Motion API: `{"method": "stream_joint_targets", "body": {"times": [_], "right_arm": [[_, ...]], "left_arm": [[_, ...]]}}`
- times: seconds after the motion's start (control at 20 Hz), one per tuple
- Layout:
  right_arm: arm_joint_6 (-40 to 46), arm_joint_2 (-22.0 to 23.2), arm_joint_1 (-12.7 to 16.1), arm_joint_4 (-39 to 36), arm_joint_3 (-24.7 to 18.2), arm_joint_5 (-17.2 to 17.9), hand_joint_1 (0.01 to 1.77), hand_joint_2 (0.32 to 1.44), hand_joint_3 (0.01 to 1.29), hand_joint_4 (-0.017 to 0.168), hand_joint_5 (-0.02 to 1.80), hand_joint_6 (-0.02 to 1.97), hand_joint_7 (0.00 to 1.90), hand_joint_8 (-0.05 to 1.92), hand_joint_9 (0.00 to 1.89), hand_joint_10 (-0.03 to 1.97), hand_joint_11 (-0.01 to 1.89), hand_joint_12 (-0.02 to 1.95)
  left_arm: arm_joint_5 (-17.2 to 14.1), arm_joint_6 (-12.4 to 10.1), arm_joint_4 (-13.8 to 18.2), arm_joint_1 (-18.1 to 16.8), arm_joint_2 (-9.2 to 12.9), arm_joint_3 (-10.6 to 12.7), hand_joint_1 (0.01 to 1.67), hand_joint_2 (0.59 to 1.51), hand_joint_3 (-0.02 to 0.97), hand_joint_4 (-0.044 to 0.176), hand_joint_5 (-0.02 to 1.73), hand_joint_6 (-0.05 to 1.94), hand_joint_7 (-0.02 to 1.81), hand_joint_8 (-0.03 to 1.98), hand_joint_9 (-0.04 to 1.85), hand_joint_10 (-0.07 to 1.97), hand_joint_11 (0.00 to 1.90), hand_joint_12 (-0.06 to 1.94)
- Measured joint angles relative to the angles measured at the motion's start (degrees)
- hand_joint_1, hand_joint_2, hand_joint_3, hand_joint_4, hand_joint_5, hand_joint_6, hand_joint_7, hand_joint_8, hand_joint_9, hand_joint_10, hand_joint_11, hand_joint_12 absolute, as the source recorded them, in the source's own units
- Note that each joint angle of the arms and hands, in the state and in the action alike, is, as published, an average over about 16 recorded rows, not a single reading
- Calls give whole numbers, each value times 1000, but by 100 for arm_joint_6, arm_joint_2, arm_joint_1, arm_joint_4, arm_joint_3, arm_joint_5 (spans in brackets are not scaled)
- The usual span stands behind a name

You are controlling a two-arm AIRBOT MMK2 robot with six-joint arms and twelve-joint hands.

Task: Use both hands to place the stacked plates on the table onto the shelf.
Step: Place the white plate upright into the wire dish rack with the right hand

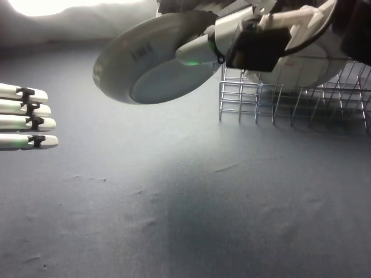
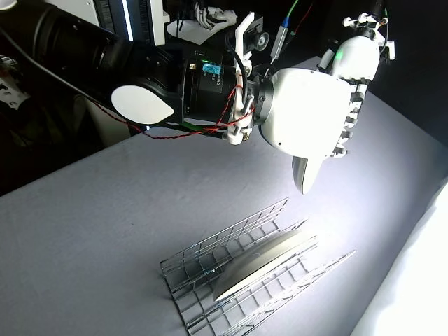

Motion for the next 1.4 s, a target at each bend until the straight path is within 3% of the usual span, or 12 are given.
{"method": "stream_joint_targets", "body": {"times": [0.15, 0.7, 1.4], "right_arm": [[-2, 62, 78, 399, -3, -164, 1369, 993, 13, -9, 975, 854, 1117, 763, 916, 1025, 781, 1026], [-10, 419, 233, 1461, -4, -443, 1369, 994, 14, -10, 970, 854, 1115, 764, 914, 1027, 762, 1043], [-30, 922, 146, 1712, 99, -501, 1374, 998, 13, -10, 959, 854, 1103, 771, 893, 1088, 722, 1120]], "left_arm": [[19, -96, 73, -50, -3, 24, 14, 1170, 2, 1, 20, 1, 12, 5, 20, 10, 12, 13], [17, -343, 330, -201, -8, 72, 18, 1169, 3, 1, 17, 1, 11, 5, 19, 10, 12, 13], [-8, -690, 815, -498, -20, 17, 20, 1169, 3, 1, 12, 1, 11, 5, 18, 10, 11, 14]]}}
